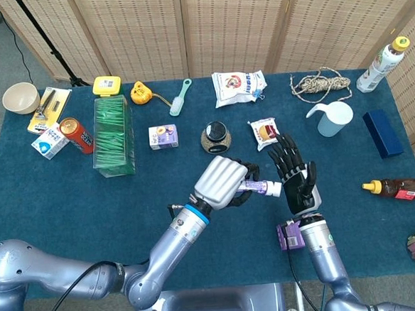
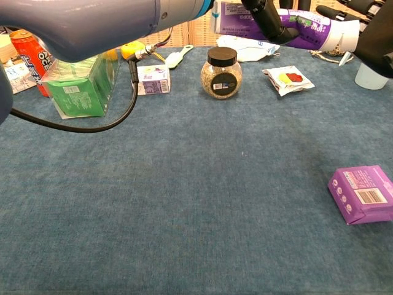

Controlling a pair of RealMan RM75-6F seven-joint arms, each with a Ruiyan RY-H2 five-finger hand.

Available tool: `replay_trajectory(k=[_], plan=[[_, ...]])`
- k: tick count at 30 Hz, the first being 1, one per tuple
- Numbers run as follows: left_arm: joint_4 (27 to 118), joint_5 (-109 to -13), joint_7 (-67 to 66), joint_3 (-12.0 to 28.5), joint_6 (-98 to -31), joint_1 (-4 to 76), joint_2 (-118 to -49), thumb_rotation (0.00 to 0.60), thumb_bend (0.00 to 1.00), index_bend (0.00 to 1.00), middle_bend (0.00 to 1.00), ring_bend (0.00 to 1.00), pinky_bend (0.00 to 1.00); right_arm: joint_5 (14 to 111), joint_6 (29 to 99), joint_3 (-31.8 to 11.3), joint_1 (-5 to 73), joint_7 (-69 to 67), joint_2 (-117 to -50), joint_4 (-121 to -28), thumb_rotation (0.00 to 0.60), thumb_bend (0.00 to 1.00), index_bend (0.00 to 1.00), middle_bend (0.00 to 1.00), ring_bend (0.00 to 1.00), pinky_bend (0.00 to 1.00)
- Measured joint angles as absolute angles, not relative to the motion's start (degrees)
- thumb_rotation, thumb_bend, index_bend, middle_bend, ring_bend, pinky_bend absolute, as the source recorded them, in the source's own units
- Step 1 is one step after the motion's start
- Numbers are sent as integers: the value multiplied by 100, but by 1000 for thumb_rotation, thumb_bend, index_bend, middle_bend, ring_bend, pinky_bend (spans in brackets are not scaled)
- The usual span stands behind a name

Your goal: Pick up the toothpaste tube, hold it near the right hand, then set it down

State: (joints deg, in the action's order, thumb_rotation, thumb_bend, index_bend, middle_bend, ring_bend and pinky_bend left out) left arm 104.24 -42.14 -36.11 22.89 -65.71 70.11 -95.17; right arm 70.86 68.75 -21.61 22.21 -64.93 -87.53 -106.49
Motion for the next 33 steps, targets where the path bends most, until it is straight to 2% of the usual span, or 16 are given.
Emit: replay_trajectory(k=[14,33], plan=[[10377,-4062,-3683,2282,-6615,7109,-9631,600,533,586,596,524,559,7264,6860,-2139,2389,-5865,-9076,-10260,97,0,0,0,0,0],[10259,-4112,-3520,2285,-6710,7098,-9800,600,533,586,596,528,558,7218,6839,-2292,2447,-6001,-9277,-10255,98,0,0,0,0,0]])
